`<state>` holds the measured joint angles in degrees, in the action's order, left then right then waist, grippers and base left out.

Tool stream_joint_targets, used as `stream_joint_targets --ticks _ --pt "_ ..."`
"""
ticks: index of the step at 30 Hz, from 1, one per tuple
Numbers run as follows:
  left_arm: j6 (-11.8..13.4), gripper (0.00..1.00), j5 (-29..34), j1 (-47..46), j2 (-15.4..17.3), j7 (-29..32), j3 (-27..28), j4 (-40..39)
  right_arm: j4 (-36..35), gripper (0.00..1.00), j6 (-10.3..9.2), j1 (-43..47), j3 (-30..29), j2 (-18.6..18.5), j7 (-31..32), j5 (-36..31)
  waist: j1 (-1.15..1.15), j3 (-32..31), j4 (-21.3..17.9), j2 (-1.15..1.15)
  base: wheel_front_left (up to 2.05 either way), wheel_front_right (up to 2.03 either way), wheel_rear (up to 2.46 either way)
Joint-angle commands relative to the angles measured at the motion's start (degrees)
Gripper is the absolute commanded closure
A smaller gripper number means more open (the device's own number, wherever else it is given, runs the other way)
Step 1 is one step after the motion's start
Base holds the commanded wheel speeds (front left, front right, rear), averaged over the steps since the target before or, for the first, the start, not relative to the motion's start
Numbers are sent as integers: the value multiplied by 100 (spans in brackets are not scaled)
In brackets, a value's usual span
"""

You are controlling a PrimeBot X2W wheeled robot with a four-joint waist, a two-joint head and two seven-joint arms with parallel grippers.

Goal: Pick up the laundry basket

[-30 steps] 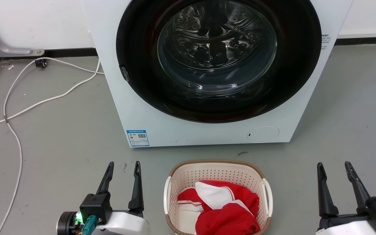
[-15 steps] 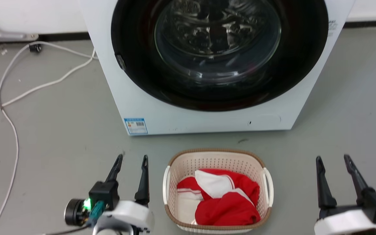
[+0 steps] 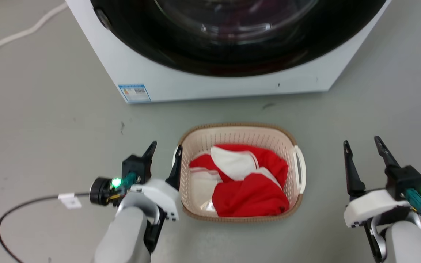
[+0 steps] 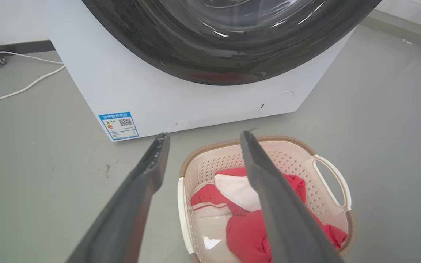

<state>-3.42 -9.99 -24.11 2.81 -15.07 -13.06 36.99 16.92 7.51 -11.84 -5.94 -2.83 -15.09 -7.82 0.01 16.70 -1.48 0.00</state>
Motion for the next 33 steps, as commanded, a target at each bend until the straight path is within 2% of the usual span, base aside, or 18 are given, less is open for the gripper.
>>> stream_joint_targets --ticks 1,18,24,33 --pt "-14 0 5 -168 13 -17 -15 96 105 0 -4 -122 9 -9 -12 -57 -1 348 -76 0 0 0 0" --pt "-301 0 -210 -2335 126 167 -35 2930 2460 0 -4 -1918 169 -10 -12 -600 -1 1930 -223 0 0 0 0" --pt "-358 0 -282 -2773 126 338 -120 3372 3114 0 -4 -2492 197 -9 -11 -809 -1 2347 -174 0 0 0 0" --pt "-390 0 -376 -3138 130 614 -276 3571 3892 0 -4 -3169 182 -10 -12 -1015 -1 2800 -116 0 0 0 0"
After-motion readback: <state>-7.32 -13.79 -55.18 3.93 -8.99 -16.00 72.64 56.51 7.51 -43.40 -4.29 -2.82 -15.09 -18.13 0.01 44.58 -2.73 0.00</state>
